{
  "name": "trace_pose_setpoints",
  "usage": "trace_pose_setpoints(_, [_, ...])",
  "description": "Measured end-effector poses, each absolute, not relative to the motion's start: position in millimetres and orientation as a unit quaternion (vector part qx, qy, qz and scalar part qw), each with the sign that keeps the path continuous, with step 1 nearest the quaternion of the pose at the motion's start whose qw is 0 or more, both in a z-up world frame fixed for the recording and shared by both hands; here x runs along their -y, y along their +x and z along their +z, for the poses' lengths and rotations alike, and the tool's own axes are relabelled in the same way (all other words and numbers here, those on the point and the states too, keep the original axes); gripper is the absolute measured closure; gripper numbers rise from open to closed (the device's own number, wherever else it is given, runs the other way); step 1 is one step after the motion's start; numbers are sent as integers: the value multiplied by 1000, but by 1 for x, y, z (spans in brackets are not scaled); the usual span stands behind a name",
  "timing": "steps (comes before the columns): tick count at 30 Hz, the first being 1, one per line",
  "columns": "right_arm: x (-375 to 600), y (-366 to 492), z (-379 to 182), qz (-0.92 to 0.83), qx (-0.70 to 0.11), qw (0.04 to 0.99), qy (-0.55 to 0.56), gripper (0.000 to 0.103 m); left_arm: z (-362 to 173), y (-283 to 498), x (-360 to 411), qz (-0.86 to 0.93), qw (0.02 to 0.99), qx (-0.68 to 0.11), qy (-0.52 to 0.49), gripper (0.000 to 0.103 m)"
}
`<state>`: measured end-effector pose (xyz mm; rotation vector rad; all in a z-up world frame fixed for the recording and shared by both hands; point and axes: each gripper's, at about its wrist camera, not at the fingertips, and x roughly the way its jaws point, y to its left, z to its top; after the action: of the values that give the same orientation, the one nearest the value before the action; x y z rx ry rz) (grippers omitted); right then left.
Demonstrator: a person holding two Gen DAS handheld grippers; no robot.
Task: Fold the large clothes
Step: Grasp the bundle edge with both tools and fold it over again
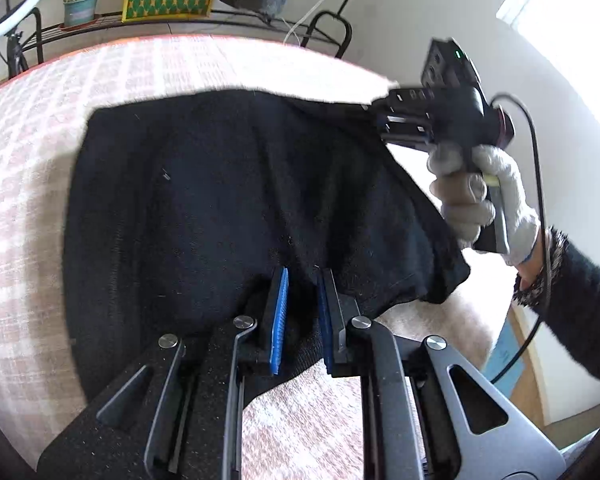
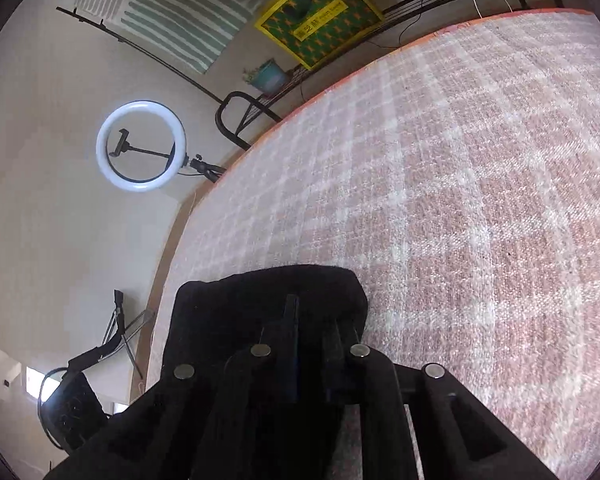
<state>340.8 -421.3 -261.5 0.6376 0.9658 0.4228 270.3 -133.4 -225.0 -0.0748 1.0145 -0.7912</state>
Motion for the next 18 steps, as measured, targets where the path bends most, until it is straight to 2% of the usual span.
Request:
trace_pose_setpoints(2, [426,330,-239,184,-446,834,268,77,-205,272,115,-363,813,-452,-57,90])
trace_pose_setpoints(3, [430,323,-225,178,-436,846,249,76,-196,274,107,-362,817,-443,-71,90])
trace_pose_setpoints(7, [413,309,-169,195,-404,873,189,76,-174,301,80,-309,853,-414,-80,90])
trace_pose_setpoints(9, [382,314,-155,223,-407,872,154,82,-177,319,76,-287,858,-415,-91,90])
trace_pose_setpoints(12, [326,329,-161,254,-426,863,99,91,-192,337,78,-258,866,-422,-77,90])
trace_pose_setpoints(18, [289,354,-216,234,-474,847,55,92,-233,351,89,-232,863,-445,-55,90])
